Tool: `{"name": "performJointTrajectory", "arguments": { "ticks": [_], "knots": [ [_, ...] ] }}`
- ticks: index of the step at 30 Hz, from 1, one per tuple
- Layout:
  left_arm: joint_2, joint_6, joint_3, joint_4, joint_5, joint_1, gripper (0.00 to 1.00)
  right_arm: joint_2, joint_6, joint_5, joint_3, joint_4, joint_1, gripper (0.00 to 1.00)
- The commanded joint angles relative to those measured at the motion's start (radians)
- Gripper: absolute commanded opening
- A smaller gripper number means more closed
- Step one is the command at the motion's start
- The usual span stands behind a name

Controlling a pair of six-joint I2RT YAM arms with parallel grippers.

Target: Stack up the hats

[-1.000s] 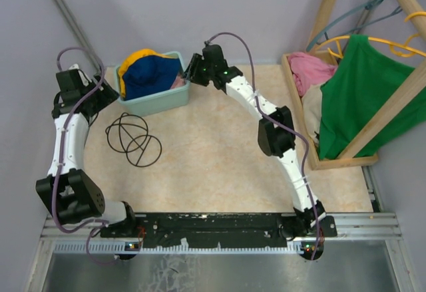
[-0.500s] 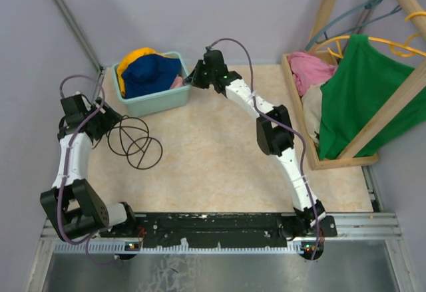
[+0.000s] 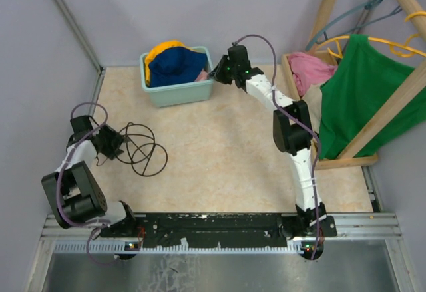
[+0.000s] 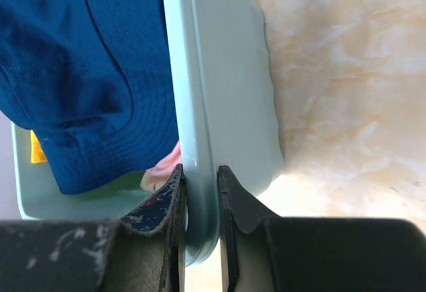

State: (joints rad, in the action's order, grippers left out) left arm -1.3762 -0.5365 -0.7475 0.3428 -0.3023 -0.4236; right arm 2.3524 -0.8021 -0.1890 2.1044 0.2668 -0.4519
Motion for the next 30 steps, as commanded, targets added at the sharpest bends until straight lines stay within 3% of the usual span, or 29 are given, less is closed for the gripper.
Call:
{"name": "performJointTrajectory", "arguments": {
  "ticks": [1, 10, 15, 19, 23, 30],
  "knots": [
    [0.036, -0.056, 0.08, -0.062, -0.097, -0.006, 0.6, -0.155, -0.026, 0.042, -0.077, -0.11, 0.026, 0.0],
    [0.087, -0.058, 0.179, -0.018, -0.083, 0.015, 0.6, -0.228, 0.062, 0.109, -0.205, -0.123, 0.124, 0.02],
    [0.074, -0.08, 0.231, -0.074, -0.069, 0.035, 0.59, -0.283, 0.164, 0.131, -0.215, -0.1, 0.128, 0.45],
    [0.023, -0.124, 0.227, -0.128, -0.051, 0.107, 0.59, -0.389, 0.222, 0.177, -0.305, -0.148, 0.129, 0.66],
    [-0.042, -0.186, 0.2, -0.188, -0.037, 0.207, 0.59, -0.477, 0.281, 0.226, -0.36, -0.145, 0.128, 0.76],
    [-0.184, -0.283, 0.096, -0.261, -0.017, 0.401, 0.59, -0.645, 0.324, 0.289, -0.495, -0.127, 0.128, 0.77]
  ]
}}
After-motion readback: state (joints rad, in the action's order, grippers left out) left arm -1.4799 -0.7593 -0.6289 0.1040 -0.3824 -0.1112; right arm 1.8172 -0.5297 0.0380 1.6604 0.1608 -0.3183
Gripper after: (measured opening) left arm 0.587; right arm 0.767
